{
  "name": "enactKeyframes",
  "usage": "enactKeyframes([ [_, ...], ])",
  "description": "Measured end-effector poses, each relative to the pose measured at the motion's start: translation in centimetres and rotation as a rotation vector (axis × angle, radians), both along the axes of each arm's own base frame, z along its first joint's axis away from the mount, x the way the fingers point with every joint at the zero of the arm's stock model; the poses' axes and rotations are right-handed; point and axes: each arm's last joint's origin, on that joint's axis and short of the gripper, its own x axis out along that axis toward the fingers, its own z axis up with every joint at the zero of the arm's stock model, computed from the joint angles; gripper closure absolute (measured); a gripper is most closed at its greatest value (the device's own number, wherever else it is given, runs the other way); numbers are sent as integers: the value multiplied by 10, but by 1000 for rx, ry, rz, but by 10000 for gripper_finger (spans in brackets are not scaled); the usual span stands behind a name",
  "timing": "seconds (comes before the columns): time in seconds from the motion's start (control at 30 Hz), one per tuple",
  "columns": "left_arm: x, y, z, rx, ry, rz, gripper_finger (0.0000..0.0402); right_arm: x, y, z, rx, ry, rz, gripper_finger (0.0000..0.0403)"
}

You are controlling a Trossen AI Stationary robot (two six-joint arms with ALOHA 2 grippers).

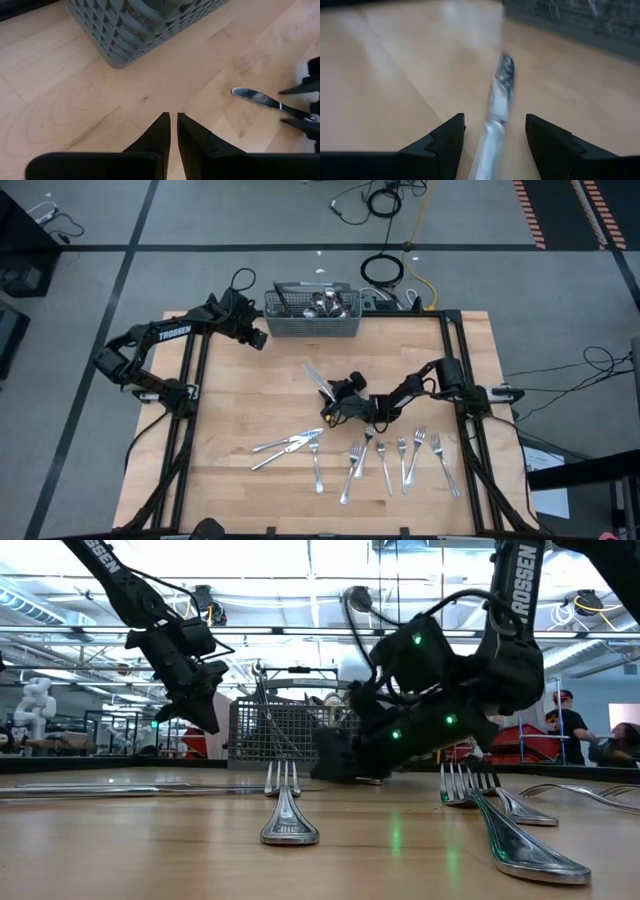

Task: Sort silverware
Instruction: Put the silver knife into the gray utensil holder

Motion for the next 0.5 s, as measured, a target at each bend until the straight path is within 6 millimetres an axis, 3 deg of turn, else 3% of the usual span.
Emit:
enactKeyframes([
  [0.3,1,2,1,23,-17,0,360,-5,0,-13,77,66,-51,208],
  [0.5,1,2,1,23,-17,0,360,-8,0,-22,114,78,-75,259],
])
